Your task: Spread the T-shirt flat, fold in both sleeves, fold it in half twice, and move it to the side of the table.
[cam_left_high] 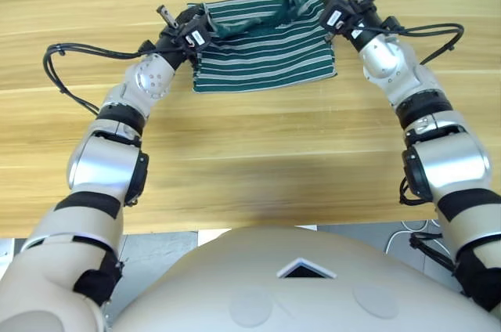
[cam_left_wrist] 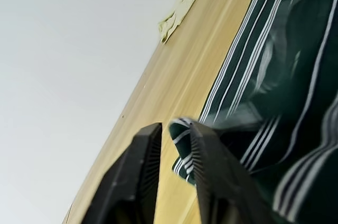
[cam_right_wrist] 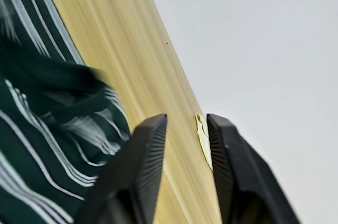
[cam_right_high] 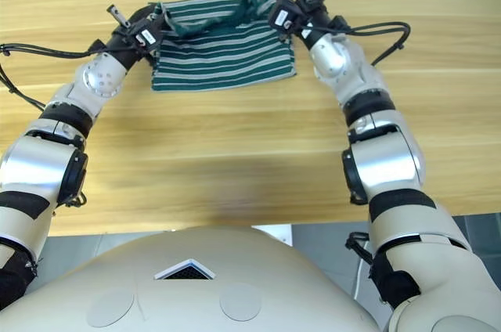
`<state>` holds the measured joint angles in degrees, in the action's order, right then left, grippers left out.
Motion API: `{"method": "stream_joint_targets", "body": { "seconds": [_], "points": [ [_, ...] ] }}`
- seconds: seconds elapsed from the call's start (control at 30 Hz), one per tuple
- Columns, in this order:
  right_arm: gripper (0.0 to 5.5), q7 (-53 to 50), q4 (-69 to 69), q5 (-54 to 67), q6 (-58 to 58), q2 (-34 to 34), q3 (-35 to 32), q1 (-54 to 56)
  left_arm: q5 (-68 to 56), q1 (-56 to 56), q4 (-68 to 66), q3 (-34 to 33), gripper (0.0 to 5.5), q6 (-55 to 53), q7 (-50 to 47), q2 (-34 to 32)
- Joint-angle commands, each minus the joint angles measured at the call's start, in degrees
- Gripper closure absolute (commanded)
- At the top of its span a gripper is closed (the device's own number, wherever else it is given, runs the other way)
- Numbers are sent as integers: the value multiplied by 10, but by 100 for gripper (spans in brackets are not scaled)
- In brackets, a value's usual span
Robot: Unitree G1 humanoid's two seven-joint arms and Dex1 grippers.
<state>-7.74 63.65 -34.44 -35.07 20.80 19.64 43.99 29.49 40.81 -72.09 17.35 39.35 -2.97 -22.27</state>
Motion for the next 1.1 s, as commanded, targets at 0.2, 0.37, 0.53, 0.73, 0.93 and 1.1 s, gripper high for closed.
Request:
{"method": "stream_joint_targets", "body": {
  "seconds": [0.2,0.37,0.53,0.73,0.93,1.1],
  "points": [
    [253,-22,-45,-17,-40,-62,52,6,-13,53,-44,-19,308,-85,-35,14],
    [227,45,-122,-66,-42,-124,153,-63,-44,54,-53,-63,241,-143,-75,-3],
    [227,69,-16,-142,-7,-182,241,-39,-174,16,-37,-190,241,-94,-50,-22],
    [227,166,-104,-98,-130,-83,256,-71,-205,-21,-3,-212,241,-9,-2,-28],
    [227,300,-355,0,-174,134,212,-202,-178,-41,20,-176,241,42,31,-16],
    [227,285,-515,76,-76,354,9,-399,-121,-65,63,-113,241,106,58,-20]
  ]
}}
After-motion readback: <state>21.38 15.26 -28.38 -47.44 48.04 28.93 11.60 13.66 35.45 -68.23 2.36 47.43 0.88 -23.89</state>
